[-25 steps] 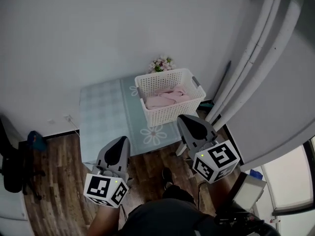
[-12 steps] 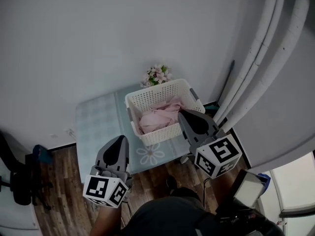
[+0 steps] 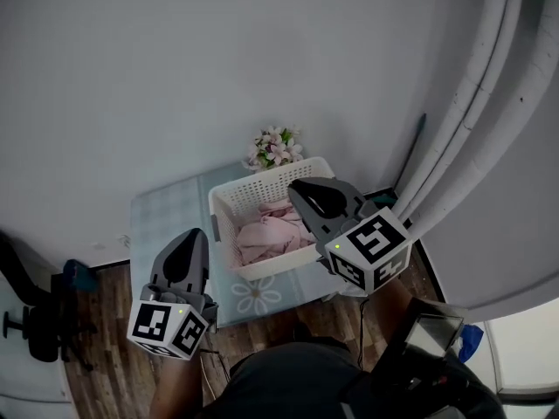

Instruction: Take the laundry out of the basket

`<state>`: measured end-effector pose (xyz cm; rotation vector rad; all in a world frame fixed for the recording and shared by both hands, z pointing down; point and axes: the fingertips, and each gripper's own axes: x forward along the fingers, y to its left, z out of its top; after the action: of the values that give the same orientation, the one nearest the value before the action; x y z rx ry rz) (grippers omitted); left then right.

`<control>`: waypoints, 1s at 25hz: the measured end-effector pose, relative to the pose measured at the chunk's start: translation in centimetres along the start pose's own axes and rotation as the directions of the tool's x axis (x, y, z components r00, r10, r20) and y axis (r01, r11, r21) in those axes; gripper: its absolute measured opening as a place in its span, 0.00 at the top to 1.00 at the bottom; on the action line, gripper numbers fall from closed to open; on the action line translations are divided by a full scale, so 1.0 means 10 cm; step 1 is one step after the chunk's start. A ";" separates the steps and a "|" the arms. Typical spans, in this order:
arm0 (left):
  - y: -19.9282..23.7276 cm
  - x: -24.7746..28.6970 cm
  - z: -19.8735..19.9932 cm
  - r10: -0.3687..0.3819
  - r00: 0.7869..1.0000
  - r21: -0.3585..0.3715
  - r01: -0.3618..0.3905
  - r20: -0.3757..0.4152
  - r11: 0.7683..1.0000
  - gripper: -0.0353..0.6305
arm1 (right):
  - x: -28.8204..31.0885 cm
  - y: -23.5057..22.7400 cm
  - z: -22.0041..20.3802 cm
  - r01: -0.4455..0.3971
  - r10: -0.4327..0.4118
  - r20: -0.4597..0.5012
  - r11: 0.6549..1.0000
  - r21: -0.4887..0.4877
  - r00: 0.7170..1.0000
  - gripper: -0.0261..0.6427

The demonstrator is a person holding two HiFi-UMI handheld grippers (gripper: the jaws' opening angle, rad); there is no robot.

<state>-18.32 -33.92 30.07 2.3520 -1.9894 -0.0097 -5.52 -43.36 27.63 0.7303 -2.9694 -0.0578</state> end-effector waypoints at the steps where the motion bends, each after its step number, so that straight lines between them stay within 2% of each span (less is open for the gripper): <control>1: 0.02 0.04 -0.01 0.011 1.000 -0.001 -0.011 -0.006 1.000 0.94 | 0.07 -0.04 -0.02 -0.023 0.023 -0.013 1.000 -0.005 1.000 0.94; 5: 0.07 0.22 -0.07 0.036 0.998 -0.010 -0.037 -0.043 0.999 0.94 | 0.33 -0.20 -0.18 -0.106 0.102 -0.088 0.994 -0.038 0.991 0.91; 8: 0.16 0.25 -0.09 0.051 0.997 -0.031 -0.053 -0.061 0.998 0.94 | 0.57 -0.22 -0.36 -0.161 0.147 -0.163 0.984 -0.073 0.976 0.74; 11: 0.28 0.32 -0.11 0.073 0.995 -0.014 -0.074 -0.066 0.997 0.94 | 0.73 -0.27 -0.51 -0.225 0.196 -0.225 0.968 -0.109 0.954 0.65; 14: 0.47 0.38 -0.23 0.090 0.993 -0.031 -0.093 -0.079 0.995 0.94 | 0.88 -0.26 -0.68 -0.316 0.271 -0.287 0.940 -0.125 0.919 0.54; 16: 0.61 0.42 -0.32 0.096 0.991 -0.039 -0.100 -0.092 0.994 0.94 | 0.99 -0.19 -0.81 -0.384 0.327 -0.337 0.916 -0.118 0.883 0.43; 18: 0.71 0.48 -0.38 0.087 0.991 -0.043 -0.092 -0.103 0.995 0.94 | 1.07 -0.15 -1.03 -0.445 0.359 -0.421 0.887 -0.124 0.833 0.36; 21: 0.84 0.54 -0.39 0.083 0.992 -0.053 -0.088 -0.090 0.995 0.94 | 1.12 -0.12 -1.49 -0.536 0.355 -0.586 0.828 -0.165 0.728 0.28; 25: 1.08 0.57 -0.53 0.102 0.990 -0.067 -0.108 -0.095 0.992 0.94 | 1.21 -0.13 -2.01 -0.607 0.370 -0.695 0.785 -0.120 0.616 0.21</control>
<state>-27.80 -41.10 36.08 2.1612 -2.0311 0.0303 -13.80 -50.52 48.42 -0.1492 -2.2737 -0.2354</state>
